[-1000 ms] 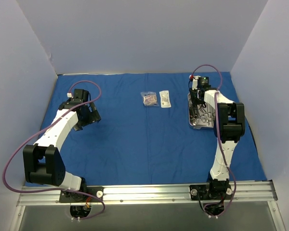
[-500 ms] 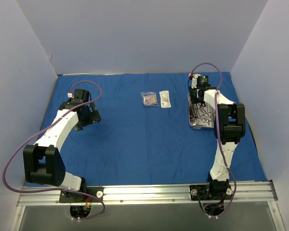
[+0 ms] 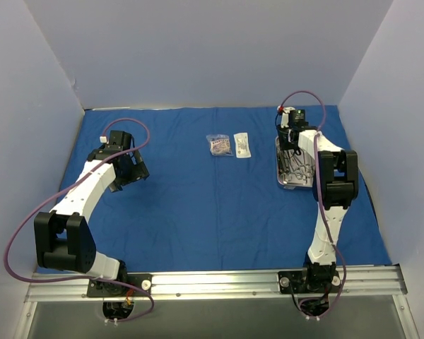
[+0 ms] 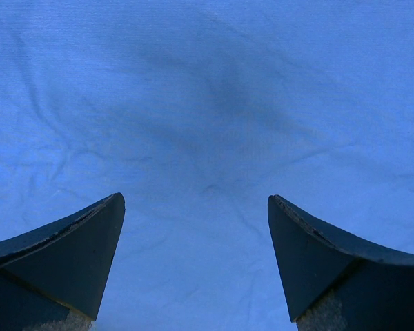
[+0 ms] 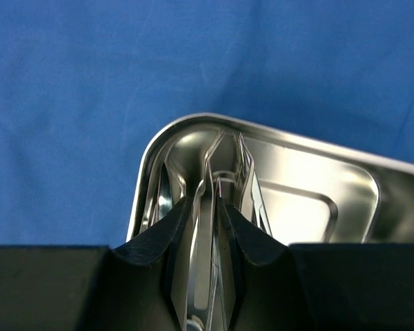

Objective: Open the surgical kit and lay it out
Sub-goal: Pick up the medical item from the container.

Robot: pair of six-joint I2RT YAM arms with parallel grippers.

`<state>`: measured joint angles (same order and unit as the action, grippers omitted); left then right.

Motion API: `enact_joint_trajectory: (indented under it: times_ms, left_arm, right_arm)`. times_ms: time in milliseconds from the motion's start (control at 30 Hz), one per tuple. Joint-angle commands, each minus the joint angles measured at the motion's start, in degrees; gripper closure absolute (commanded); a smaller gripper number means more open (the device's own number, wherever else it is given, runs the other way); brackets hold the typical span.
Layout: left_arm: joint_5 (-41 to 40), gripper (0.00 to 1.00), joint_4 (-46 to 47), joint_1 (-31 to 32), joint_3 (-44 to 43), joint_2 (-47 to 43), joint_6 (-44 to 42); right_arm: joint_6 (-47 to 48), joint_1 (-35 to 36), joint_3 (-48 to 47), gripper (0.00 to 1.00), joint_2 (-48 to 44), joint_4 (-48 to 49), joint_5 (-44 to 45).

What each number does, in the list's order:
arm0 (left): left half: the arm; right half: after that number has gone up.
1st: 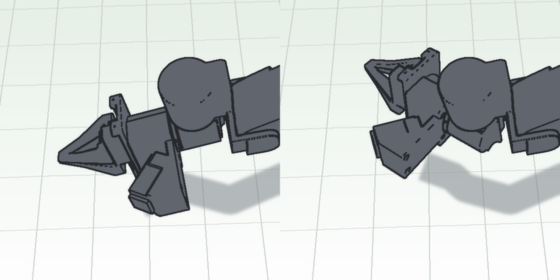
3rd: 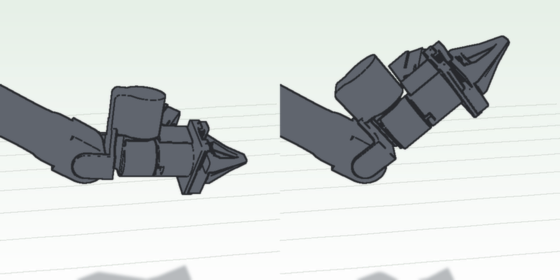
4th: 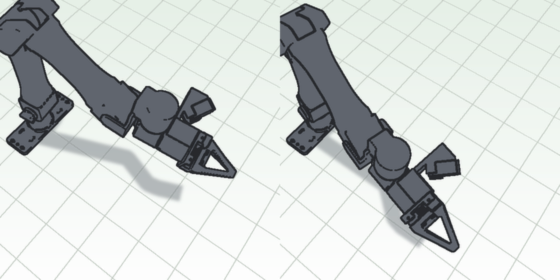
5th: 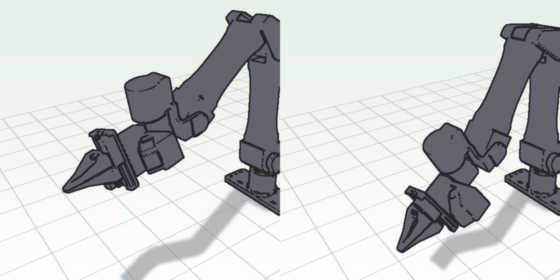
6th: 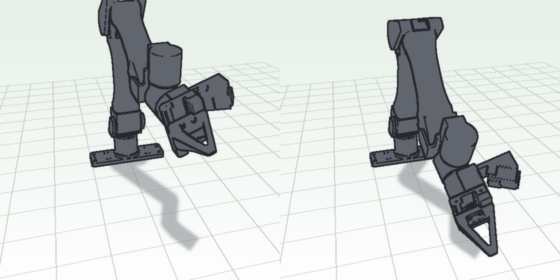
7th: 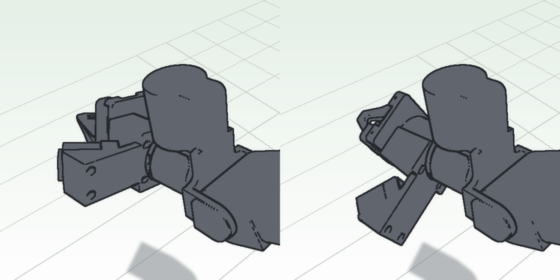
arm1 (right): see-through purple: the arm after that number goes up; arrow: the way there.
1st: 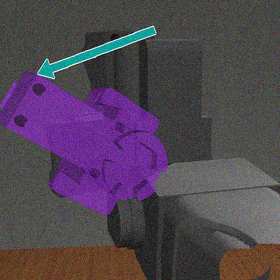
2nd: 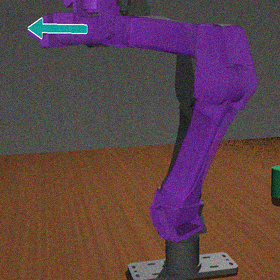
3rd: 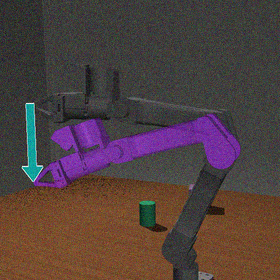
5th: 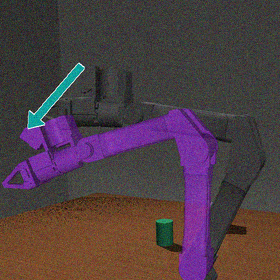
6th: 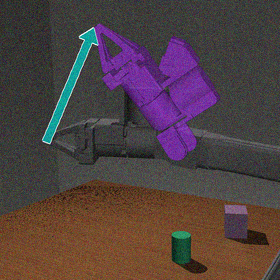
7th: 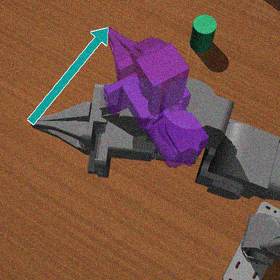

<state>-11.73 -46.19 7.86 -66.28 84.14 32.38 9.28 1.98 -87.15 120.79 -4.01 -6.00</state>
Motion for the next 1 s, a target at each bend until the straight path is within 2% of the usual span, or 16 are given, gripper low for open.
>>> enact_joint_trajectory:
  times_ms: [0, 233, 400, 500, 967]
  left_arm:
    - [-0.05, 0.06, 1.63, 0.32, 0.19, -0.64, 0.05]
    - [0.12, 0.06, 1.55, 0.32, 0.28, -0.64, 0.05]
    - [0.12, 0.06, 1.46, 0.32, 0.27, -0.64, -0.04]
    - [0.21, 0.06, 1.81, 0.4, 0.36, -0.56, -0.04]
    - [0.65, 0.06, 2.34, 0.58, 0.01, -0.11, -0.48]
  right_arm:
    - [-0.31, 0.39, -2.93, 0.82, 2.6, -0.38, -0.06]
    - [-0.4, 0.31, -4.6, 0.86, 3.92, -0.38, -0.5]
    - [-0.31, 0.39, -4.78, 0.92, 2.7, -1.09, -0.15]
    - [-0.49, 0.31, -4.16, 1.0, 0.85, -1.26, -0.24]
    - [-3.74, -0.13, -4.16, 1.0, -6.18, -4.78, -2.08]
